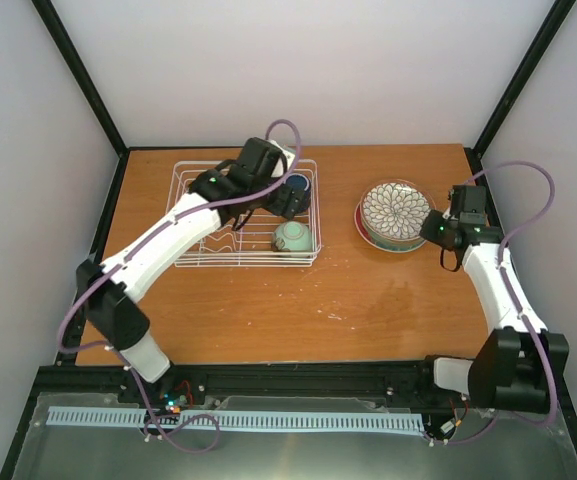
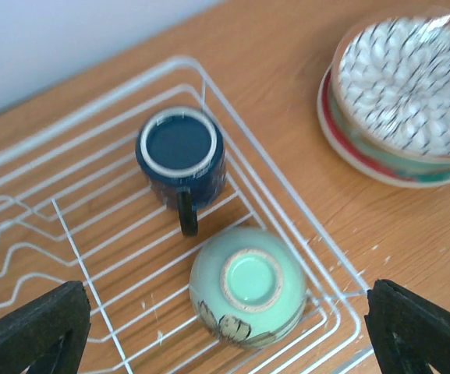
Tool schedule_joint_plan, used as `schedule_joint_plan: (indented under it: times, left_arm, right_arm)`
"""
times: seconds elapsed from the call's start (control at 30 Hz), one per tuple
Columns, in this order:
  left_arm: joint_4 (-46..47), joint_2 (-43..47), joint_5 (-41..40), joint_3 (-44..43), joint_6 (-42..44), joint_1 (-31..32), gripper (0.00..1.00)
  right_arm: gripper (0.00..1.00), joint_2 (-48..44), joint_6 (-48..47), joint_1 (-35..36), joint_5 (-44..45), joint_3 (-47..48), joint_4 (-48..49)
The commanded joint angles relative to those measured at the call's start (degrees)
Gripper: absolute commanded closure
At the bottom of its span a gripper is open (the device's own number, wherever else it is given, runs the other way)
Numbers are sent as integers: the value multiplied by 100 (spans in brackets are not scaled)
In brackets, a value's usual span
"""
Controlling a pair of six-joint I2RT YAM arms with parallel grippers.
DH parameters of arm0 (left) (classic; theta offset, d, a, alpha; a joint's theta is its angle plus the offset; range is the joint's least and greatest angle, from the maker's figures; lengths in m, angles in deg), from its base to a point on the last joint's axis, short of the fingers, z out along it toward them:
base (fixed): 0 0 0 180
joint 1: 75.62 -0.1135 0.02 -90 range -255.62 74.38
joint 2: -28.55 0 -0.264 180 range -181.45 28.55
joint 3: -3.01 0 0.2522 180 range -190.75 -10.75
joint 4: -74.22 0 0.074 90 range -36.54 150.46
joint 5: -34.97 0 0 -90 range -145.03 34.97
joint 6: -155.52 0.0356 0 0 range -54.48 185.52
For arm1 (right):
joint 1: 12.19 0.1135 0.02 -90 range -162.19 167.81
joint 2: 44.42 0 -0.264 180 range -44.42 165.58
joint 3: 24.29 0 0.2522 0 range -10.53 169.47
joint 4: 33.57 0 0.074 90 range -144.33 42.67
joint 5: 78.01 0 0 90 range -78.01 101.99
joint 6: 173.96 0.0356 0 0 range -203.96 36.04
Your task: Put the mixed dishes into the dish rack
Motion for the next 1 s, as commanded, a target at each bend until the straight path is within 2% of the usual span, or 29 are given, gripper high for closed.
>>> schedule_joint_plan:
  times: [0.0, 0.2, 0.5, 0.97]
  left_arm:
    - [687, 614, 331, 277, 64, 57, 2]
    - [891, 726, 311, 678, 112, 43, 2]
    - [1131, 788, 459, 906, 192, -34, 2]
    - [1232, 846, 561, 1038, 238, -187, 3]
  right_arm:
    - [72, 480, 178, -524, -331, -83, -109]
    - [71, 1127, 237, -789, -1032, 29, 124]
    - [71, 1789, 307, -806, -1101, 511, 215]
    - [71, 2214, 378, -822, -922, 645, 292]
